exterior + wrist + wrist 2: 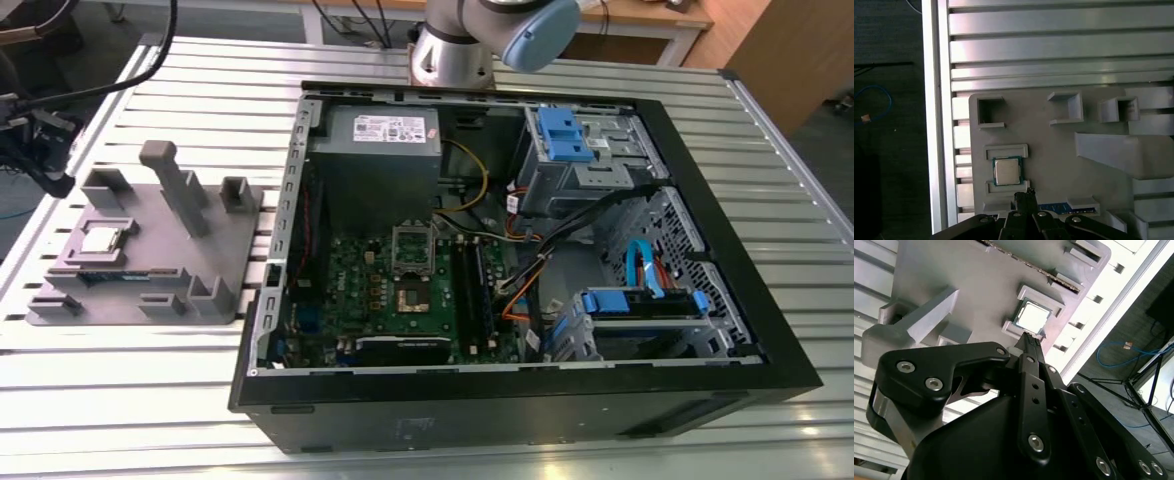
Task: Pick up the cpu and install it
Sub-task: 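Reach for the cpu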
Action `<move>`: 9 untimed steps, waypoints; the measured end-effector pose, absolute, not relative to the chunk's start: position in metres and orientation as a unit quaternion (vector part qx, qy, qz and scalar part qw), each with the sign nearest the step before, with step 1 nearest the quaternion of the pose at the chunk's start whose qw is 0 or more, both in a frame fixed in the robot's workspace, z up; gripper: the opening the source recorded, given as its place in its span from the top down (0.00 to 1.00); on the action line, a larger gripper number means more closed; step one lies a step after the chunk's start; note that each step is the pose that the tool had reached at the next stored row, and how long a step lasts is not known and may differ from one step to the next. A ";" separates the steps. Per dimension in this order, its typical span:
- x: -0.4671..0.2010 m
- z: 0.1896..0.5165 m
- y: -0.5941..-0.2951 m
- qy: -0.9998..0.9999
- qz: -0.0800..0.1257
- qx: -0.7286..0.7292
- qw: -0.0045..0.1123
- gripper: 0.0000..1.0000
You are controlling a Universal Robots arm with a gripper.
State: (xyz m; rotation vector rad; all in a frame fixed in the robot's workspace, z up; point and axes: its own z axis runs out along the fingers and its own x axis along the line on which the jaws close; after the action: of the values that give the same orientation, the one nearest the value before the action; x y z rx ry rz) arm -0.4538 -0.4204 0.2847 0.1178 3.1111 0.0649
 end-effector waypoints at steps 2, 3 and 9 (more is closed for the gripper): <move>-0.455 0.281 -0.420 0.999 0.021 0.038 0.013 0.89; -0.455 0.279 -0.420 0.999 0.021 0.038 0.013 0.89; -0.458 0.268 -0.420 0.999 0.021 0.038 0.011 0.89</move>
State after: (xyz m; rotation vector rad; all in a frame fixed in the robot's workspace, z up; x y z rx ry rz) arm -0.4584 -0.4203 0.2684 0.1182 3.1158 0.0647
